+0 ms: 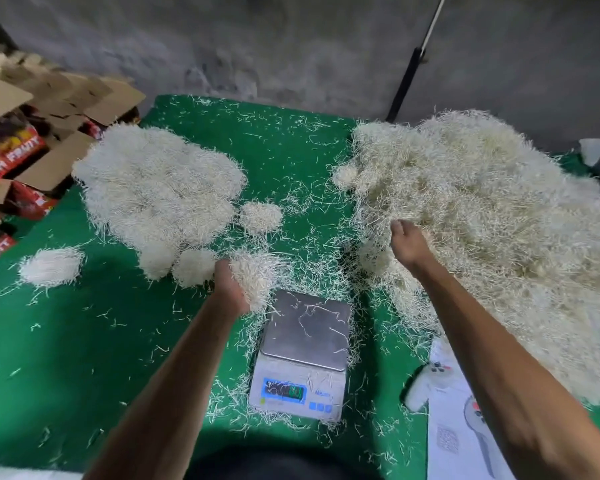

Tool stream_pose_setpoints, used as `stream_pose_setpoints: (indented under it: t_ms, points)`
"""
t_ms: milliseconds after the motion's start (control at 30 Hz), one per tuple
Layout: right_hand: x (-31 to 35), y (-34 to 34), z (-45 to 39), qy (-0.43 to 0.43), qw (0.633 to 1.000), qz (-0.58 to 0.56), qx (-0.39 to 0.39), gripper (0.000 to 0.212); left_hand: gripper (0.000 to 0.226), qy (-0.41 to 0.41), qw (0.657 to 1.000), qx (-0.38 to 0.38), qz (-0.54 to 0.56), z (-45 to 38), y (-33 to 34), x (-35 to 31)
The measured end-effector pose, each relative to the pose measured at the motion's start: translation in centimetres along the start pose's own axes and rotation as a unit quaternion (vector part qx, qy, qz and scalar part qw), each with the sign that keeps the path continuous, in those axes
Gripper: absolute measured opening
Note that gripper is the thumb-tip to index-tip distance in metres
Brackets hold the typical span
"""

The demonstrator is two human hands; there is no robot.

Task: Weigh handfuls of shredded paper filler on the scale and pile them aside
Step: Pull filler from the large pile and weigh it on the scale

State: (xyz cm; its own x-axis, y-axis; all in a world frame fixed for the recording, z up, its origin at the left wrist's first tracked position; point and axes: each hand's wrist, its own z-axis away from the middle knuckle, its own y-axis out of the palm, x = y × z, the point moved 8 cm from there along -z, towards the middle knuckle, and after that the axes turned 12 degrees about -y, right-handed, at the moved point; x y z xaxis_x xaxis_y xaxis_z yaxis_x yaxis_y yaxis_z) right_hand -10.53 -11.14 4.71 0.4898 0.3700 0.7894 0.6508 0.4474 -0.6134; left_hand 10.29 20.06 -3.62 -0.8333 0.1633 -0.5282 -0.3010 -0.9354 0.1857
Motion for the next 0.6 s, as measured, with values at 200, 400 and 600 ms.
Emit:
stream_pose_setpoints:
  t_ms: [200,400,600]
  points:
    - [0.4,-3.9,0.6,-0.004,0.919,0.391,-0.056,0.033,0.034,-0.024,0.999,0.02,-0.017,0.5,1.4,1.2]
    - [4.4,8.2,7.8,-0.065,0.955,-0.025,0.288,0.073,0.04,0.0,0.978,0.195,-0.07,3.4,6.5,1.9]
    - [4.2,11.8,11.0,-0.023,0.962,-0.232,0.141,0.056,0.048,0.093,0.946,0.171,-0.258,3.4,5.6,2.6]
